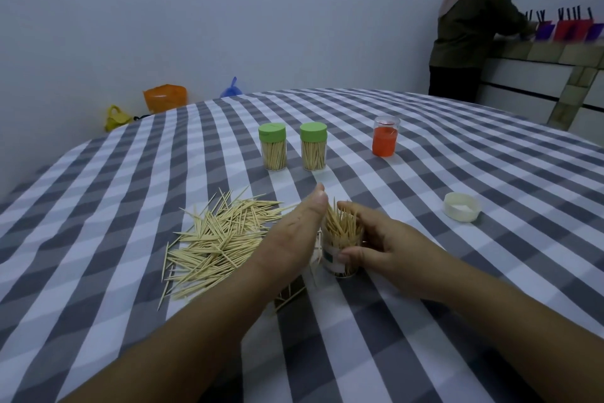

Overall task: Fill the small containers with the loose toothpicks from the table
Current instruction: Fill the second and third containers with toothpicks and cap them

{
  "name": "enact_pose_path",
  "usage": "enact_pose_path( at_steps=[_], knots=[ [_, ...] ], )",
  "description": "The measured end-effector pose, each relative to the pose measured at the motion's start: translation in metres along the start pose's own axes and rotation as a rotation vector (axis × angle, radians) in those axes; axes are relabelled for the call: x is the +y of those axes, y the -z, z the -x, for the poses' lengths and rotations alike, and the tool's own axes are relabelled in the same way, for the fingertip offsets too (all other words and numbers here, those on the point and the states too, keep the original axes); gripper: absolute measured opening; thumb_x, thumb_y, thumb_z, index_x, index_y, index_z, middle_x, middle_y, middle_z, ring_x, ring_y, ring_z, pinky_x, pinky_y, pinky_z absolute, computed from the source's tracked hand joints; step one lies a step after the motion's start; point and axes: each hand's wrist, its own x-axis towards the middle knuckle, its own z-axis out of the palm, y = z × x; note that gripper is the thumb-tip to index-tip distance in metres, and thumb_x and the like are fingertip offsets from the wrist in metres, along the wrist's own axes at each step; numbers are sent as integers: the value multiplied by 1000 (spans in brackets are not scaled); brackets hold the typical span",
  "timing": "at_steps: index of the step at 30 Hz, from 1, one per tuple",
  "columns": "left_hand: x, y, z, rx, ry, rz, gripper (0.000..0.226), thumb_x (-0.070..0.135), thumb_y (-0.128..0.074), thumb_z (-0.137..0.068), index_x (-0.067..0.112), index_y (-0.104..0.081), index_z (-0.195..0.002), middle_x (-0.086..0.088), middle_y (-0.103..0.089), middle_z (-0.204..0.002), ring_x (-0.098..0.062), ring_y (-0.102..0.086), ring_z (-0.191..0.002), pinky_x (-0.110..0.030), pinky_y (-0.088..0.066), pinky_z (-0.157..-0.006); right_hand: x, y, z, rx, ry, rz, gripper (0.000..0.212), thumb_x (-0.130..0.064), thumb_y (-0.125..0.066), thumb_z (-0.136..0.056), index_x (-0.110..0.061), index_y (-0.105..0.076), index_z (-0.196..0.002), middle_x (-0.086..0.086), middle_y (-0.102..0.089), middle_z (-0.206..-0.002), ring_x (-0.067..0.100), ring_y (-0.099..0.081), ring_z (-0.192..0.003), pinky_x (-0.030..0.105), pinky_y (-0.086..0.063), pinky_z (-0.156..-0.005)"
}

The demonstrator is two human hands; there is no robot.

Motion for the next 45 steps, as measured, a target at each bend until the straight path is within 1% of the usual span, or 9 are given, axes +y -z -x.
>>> enact_pose_path(
  at_steps=[3,7,11,18,21,26,32,37,45],
  knots=[
    [-7,18,-8,-4,35,-54,60,57,-26,-93,23,-41,-141,8,-42,-145,-5,-33,-134,-22,-24,-102,-3,1,1,-5,-18,8,68,-27,-65,-86,-38,-30,-143,-16,-58,-125,-1,-56,-113,26,-46,-101],
    [-33,38,-22,-36,31,-377,41,34,-45,-99,25,-47,-139,7,-49,-141,-7,-44,-127,-23,-33,-102,-7,6,3,-48,-41,1,69,-23,-67,-85,-39,-32,-142,-17,-58,-124,-1,-57,-111,20,-46,-96],
    [-44,36,-28,-120,2,-706,46,29,-47,-97,24,-41,-143,1,-46,-145,-15,-42,-132,-32,-33,-111,-8,19,5,-124,-50,-104,53,-9,-68,-81,-45,-48,-114,-14,-67,-111,-2,-62,-105,19,-50,-90],
    [-29,26,-27,-183,-52,-736,43,30,-51,-96,15,-51,-136,-4,-55,-129,-17,-50,-120,-23,-38,-100,-5,21,5,-136,-50,-121,51,-7,-68,-81,-49,-49,-103,-19,-68,-103,-4,-63,-101,13,-50,-80],
    [-27,21,-25,-183,-74,-818,48,44,-59,-89,20,-57,-130,-3,-55,-117,-18,-50,-111,-35,-43,-97,-6,20,5,-125,-55,-127,52,-7,-68,-81,-48,-48,-106,-19,-67,-105,-5,-62,-101,14,-51,-81],
    [-27,30,-27,-194,-65,-866,31,18,-55,-92,24,-65,-121,3,-59,-114,-14,-53,-106,-21,-40,-89,-8,15,5,-108,-61,-96,58,-11,-67,-83,-46,-40,-122,-21,-63,-111,-8,-60,-104,12,-49,-85],
    [-27,68,-24,-260,46,-771,26,22,-59,-92,28,-67,-116,14,-62,-116,-5,-54,-109,-19,-38,-94,-9,5,4,-80,-65,-100,68,-14,-66,-84,-36,-34,-140,-21,-59,-118,-6,-58,-108,16,-47,-93],
    [-19,80,-18,-503,163,-753,59,22,-68,-83,36,-47,-136,14,-41,-141,-10,-38,-130,-33,-28,-113,-10,2,3,-73,-66,-82,71,-15,-66,-84,-38,-30,-141,-26,-55,-114,-12,-56,-104,9,-46,-88],
    [-15,74,-15,-629,236,-918,116,65,-72,-44,43,-23,-146,14,-17,-149,-20,-13,-142,-45,-18,-118,-11,1,4,-60,-74,-58,73,-15,-66,-85,-33,-28,-145,-11,-53,-134,1,-53,-118,20,-46,-98]
  ],
)
